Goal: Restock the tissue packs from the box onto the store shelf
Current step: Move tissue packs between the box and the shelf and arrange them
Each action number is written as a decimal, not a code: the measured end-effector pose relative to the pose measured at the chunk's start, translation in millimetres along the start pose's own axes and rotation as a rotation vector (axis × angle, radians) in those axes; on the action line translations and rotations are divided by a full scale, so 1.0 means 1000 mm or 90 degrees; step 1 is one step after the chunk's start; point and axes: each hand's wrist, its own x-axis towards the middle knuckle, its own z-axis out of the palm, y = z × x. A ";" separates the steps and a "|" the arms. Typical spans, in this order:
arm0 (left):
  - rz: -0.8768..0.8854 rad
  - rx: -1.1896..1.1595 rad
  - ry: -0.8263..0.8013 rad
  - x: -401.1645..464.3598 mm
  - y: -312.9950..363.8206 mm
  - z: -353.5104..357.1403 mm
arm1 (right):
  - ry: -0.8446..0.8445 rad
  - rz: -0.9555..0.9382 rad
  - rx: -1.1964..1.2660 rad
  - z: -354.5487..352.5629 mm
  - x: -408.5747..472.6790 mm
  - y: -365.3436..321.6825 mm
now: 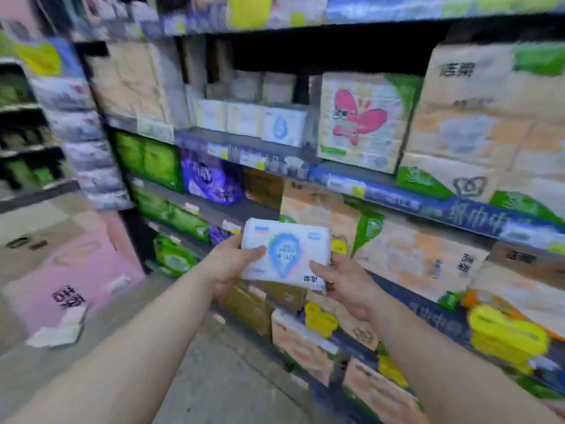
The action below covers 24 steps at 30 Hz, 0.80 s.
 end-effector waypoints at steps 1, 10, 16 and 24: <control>0.015 0.002 0.004 0.008 0.010 -0.016 | -0.010 -0.020 -0.004 0.012 0.016 -0.012; 0.204 0.052 0.082 0.129 0.121 -0.102 | 0.028 -0.209 -0.106 0.063 0.177 -0.114; 0.265 0.093 0.124 0.219 0.176 -0.126 | 0.101 -0.261 -0.243 0.056 0.272 -0.169; 0.318 0.183 0.004 0.346 0.214 -0.125 | 0.249 -0.265 -0.244 0.036 0.347 -0.195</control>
